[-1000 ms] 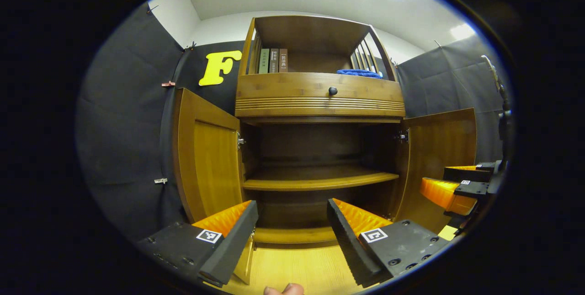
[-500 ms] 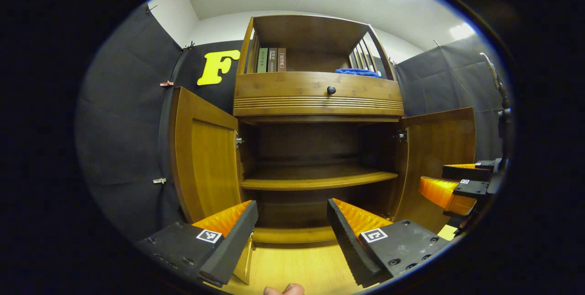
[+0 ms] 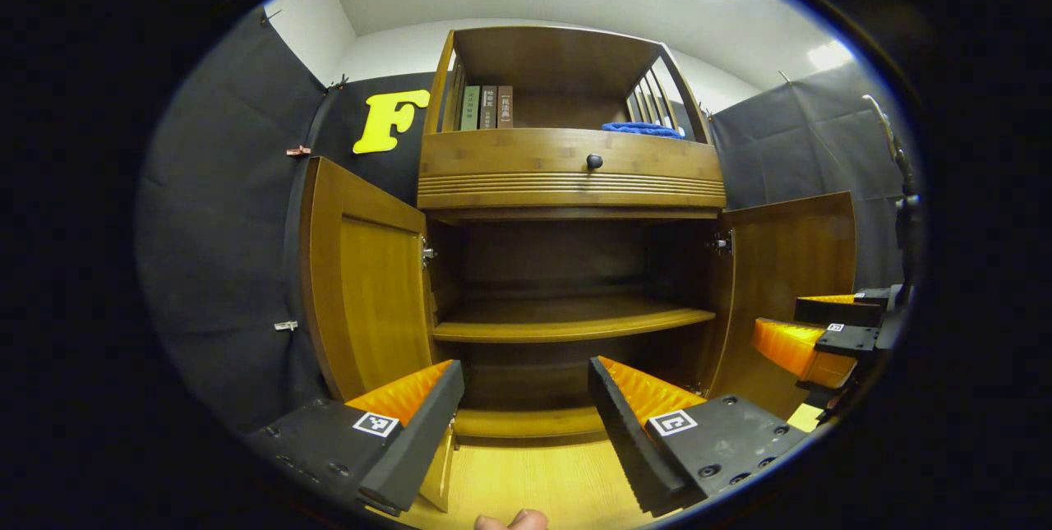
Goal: Open the right door of the double-door shoe cabinet with the right hand, and open the left door with the left hand.
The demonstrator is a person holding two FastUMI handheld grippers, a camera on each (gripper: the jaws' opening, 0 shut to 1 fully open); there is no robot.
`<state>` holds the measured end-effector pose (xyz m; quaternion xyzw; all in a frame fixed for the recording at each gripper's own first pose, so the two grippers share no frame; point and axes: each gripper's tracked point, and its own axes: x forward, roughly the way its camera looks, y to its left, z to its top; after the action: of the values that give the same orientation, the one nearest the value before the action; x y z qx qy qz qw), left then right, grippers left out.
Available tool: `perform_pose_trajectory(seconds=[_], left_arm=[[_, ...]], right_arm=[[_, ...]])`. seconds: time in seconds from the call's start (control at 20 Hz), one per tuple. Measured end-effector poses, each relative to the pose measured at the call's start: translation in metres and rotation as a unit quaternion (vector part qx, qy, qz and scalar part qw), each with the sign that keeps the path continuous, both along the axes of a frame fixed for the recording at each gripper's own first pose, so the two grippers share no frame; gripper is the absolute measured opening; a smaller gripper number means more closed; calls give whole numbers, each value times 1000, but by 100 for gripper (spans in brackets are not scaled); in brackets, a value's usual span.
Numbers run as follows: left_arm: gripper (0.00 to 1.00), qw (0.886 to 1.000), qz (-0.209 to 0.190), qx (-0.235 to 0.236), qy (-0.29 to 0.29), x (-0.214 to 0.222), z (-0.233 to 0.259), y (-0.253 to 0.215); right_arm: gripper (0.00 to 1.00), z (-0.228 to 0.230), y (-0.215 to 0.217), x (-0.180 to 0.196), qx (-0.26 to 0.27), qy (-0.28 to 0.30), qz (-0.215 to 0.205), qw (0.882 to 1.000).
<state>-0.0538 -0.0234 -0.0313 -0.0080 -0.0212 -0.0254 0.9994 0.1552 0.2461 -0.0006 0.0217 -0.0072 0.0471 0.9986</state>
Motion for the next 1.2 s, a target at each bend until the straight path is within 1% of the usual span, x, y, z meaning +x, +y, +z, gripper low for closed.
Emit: perform_pose_trajectory(seconds=[0.25, 0.3, 0.4, 0.45, 0.65, 0.7, 0.8, 0.85, 0.9, 1.1, 1.2], left_arm=[[93, 1000, 3, 5, 0, 1, 0, 1], [95, 1000, 3, 3, 0, 2, 0, 1], [95, 1000, 3, 1, 0, 2, -1, 1], [93, 1000, 3, 1, 0, 2, -1, 1], [93, 1000, 5, 2, 0, 3, 0, 3], [95, 1000, 5, 1, -1, 4, -1, 3], [95, 1000, 6, 1, -1, 4, 0, 4], [93, 1000, 6, 2, -1, 5, 0, 4], [96, 1000, 6, 3, -1, 5, 0, 4], [93, 1000, 7, 2, -2, 5, 0, 4], [95, 1000, 7, 4, -4, 4, 1, 4]], right_arm=[[92, -2, -1, 2, 2, 2, -1, 1000], [92, -2, -1, 2, 2, 2, -1, 1000], [92, -2, -1, 2, 2, 2, -1, 1000], [92, -3, -1, 3, 1, 3, -1, 1000], [92, -3, 1, 5, 2, 4, 0, 1000], [92, -3, 0, 5, 2, 3, 0, 1000], [92, -4, 2, 6, 1, 3, 0, 1000], [92, -4, 2, 6, 1, 4, 1, 1000], [92, -4, 2, 6, 2, 4, 1, 1000], [92, -4, 2, 7, 2, 4, 2, 1000], [92, -4, 3, 8, 3, 4, 2, 1000]])
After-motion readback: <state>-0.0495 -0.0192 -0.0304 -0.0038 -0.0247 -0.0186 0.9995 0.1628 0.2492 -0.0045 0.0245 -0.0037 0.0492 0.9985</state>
